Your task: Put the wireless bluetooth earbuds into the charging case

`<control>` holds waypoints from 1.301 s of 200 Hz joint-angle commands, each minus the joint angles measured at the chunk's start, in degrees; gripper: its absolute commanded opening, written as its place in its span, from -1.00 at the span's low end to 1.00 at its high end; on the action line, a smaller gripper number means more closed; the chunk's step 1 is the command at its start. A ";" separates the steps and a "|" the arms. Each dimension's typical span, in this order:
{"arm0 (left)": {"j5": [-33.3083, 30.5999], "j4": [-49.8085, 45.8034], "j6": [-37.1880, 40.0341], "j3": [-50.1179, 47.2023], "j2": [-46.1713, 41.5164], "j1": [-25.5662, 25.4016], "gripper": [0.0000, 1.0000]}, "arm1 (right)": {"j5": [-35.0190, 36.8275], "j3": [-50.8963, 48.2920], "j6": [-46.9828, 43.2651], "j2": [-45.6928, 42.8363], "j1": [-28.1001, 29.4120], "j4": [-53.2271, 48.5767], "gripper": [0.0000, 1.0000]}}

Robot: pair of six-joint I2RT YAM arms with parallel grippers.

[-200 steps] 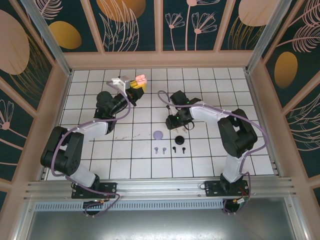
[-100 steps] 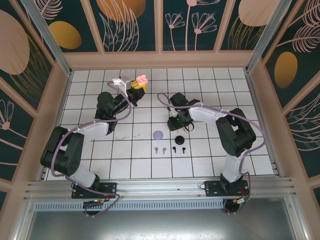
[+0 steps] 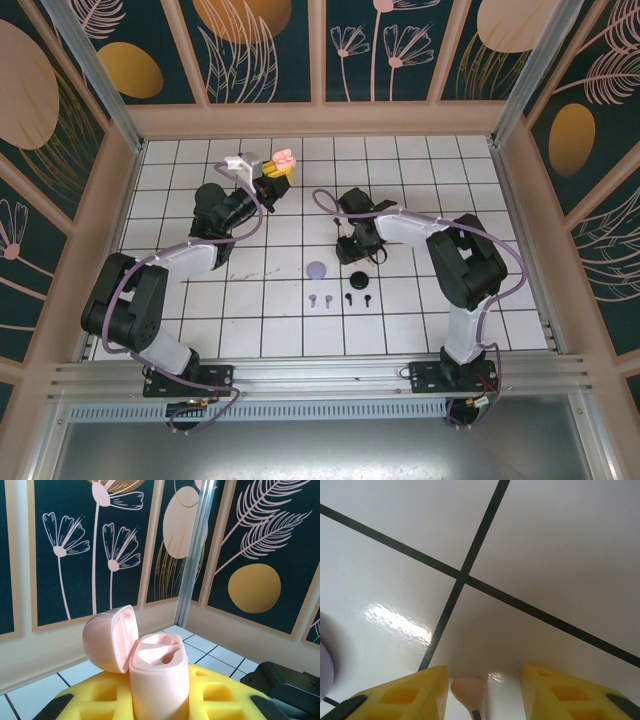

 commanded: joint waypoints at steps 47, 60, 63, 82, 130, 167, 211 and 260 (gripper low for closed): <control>0.50 0.87 -0.71 1.59 -0.19 -0.46 -1.00 | 3.31 -1.29 0.36 1.97 1.85 -1.33 -0.18; 0.43 0.86 -0.78 1.51 -0.28 -0.47 -1.00 | 3.60 -1.23 0.55 2.23 2.13 -1.45 -0.19; 0.46 0.87 -0.80 1.53 -0.32 -0.47 -1.00 | 3.75 -1.21 0.63 2.37 2.12 -1.49 -0.21; 0.46 0.93 -0.91 1.56 -0.41 -0.47 -1.00 | 4.57 -1.12 0.97 2.68 2.83 -1.66 -0.22; 0.55 0.98 -0.97 1.48 -0.41 -0.54 -1.00 | 5.56 -1.12 2.19 3.54 3.92 -1.73 -0.23; 0.76 0.97 -0.89 1.59 -0.32 -0.47 -1.00 | 5.96 -0.92 4.25 3.56 4.15 -2.70 -0.23; 0.92 1.04 -0.80 1.41 -0.32 -0.46 -1.00 | 7.12 -0.68 6.54 4.30 4.63 -3.65 -0.23; 0.96 1.08 -0.88 1.39 -0.15 -0.54 -1.00 | 8.30 -0.26 8.05 4.62 5.36 -4.53 -0.26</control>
